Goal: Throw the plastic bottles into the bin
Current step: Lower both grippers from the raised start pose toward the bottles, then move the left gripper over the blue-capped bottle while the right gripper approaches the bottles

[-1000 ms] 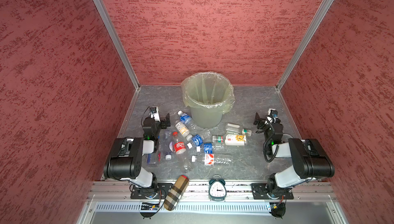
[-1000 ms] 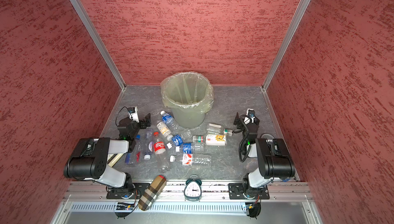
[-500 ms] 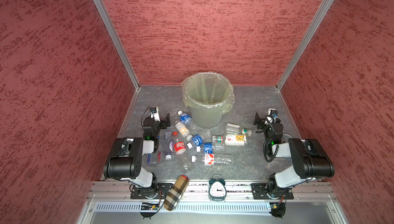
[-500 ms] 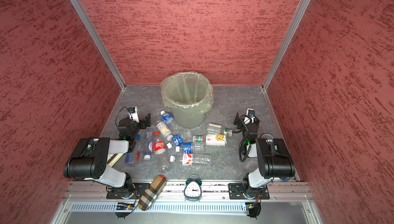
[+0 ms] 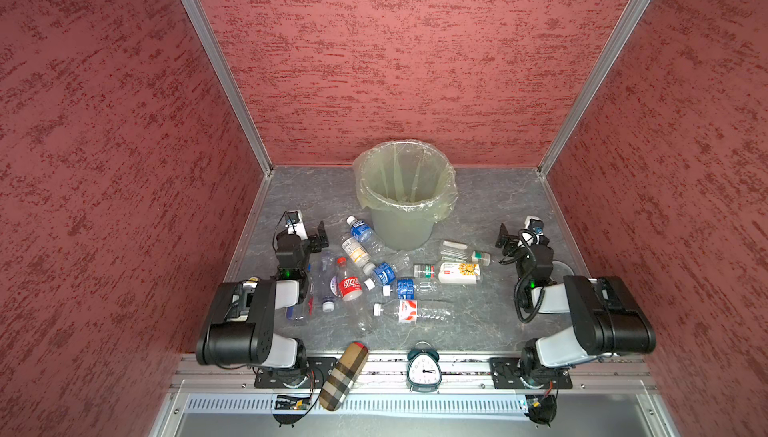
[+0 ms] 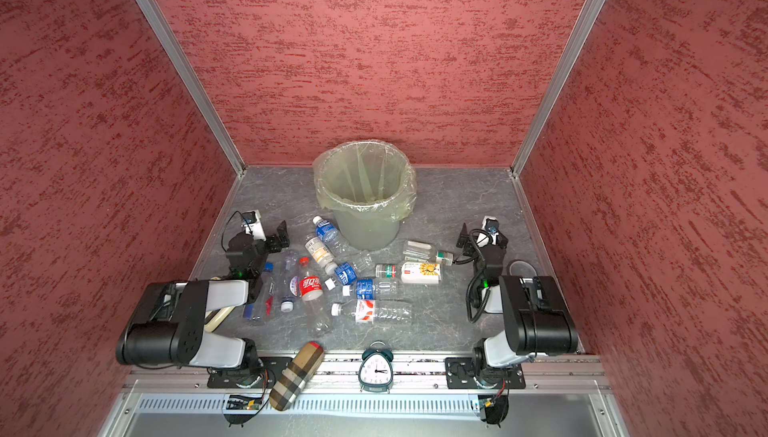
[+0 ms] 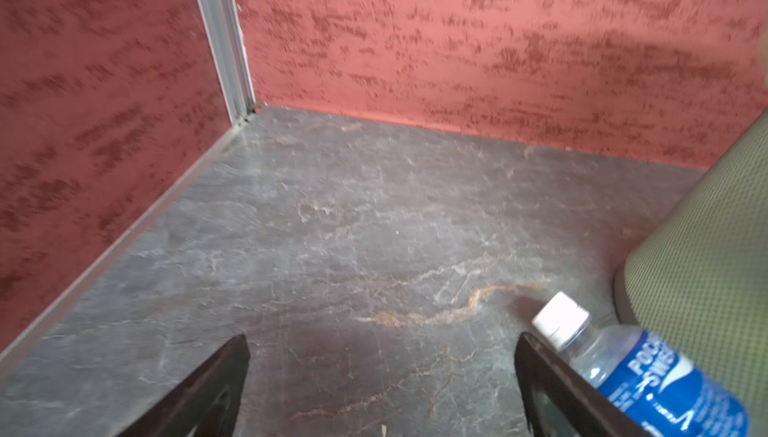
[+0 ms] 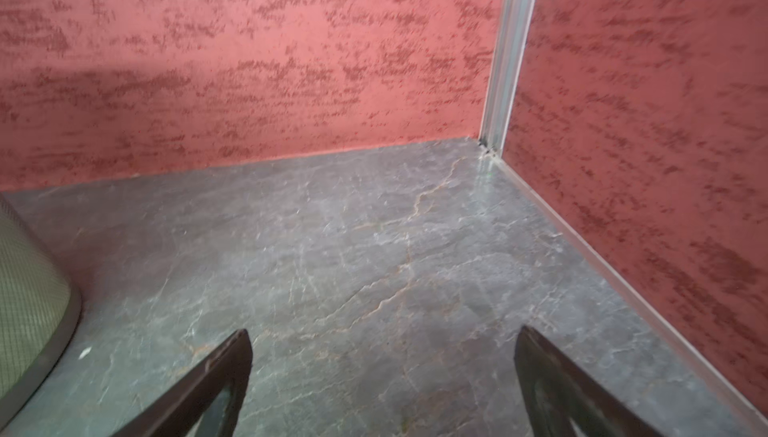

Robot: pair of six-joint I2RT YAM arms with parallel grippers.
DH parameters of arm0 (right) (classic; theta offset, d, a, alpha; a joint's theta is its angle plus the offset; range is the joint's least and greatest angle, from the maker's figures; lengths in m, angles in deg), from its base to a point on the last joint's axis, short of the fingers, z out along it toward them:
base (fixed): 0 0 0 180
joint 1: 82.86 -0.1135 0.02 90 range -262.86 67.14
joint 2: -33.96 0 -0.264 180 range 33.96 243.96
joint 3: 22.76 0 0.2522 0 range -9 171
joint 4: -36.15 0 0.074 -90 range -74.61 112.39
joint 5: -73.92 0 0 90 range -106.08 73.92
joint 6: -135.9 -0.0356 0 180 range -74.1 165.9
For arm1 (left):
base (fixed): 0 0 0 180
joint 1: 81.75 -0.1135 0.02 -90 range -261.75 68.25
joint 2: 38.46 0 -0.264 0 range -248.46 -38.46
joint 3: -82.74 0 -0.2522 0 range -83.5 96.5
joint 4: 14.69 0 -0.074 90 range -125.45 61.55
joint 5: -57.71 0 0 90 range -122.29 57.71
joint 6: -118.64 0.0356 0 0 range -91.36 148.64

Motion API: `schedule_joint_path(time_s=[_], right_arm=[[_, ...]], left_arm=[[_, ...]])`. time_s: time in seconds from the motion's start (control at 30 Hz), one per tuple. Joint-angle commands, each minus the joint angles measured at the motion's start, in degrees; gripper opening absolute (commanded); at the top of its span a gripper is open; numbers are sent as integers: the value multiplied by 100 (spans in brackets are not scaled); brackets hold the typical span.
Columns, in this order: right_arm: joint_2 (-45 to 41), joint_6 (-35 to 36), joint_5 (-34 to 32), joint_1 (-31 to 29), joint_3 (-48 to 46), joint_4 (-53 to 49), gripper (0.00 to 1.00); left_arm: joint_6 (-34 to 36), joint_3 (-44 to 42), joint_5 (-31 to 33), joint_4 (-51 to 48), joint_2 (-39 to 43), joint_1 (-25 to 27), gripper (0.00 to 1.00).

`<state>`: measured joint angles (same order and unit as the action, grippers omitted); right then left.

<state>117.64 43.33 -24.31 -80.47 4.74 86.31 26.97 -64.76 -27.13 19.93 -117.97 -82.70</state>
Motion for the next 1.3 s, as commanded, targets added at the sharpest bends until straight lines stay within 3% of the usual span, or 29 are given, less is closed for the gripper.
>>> schedule_joint_path(time_s=[0.0, 0.17, 0.27, 0.33, 0.37, 0.47, 0.73, 0.93, 1.03, 1.27], right_arm=[[-628, -209, -671, -23, 164, -472, 99], [-1398, -787, -1781, -79, 713, -2042, 99], [-1671, -2428, -2635, -74, 1732, -4411, 99], [-1829, -2852, -2299, -81, 2500, -5944, 99], [-1921, -2986, -2122, -81, 2631, -6246, 99], [-2399, -2994, -1184, -122, 2295, -5910, 99], [-2487, -2304, -1787, -1465, 2860, -7128, 99], [-2593, -1995, -1594, -2080, 2999, -7830, 99], [-2725, -1941, -1361, -2212, 2990, -8029, 99], [-2617, -2089, -613, -2461, 3131, -8433, 97]], left_arm=[[-15, 93, 789, -553, 657, 214, 99], [-387, 220, 1182, -1587, 1623, 406, 99], [-698, 274, 1510, -2044, 2111, 651, 99], [-1093, 461, 1657, -2851, 2413, 807, 99], [-1176, 569, 1602, -3159, 2520, 872, 99], [-1381, 928, 1733, -4022, 2710, 1258, 99], [-1466, 1407, 1973, -5110, 2830, 2545, 99], [-1714, 1699, 1704, -5898, 2948, 2660, 100], [-1892, 1865, 1664, -6360, 2954, 2667, 95], [-2635, 1975, 2077, -7626, 2977, 2656, 89]])
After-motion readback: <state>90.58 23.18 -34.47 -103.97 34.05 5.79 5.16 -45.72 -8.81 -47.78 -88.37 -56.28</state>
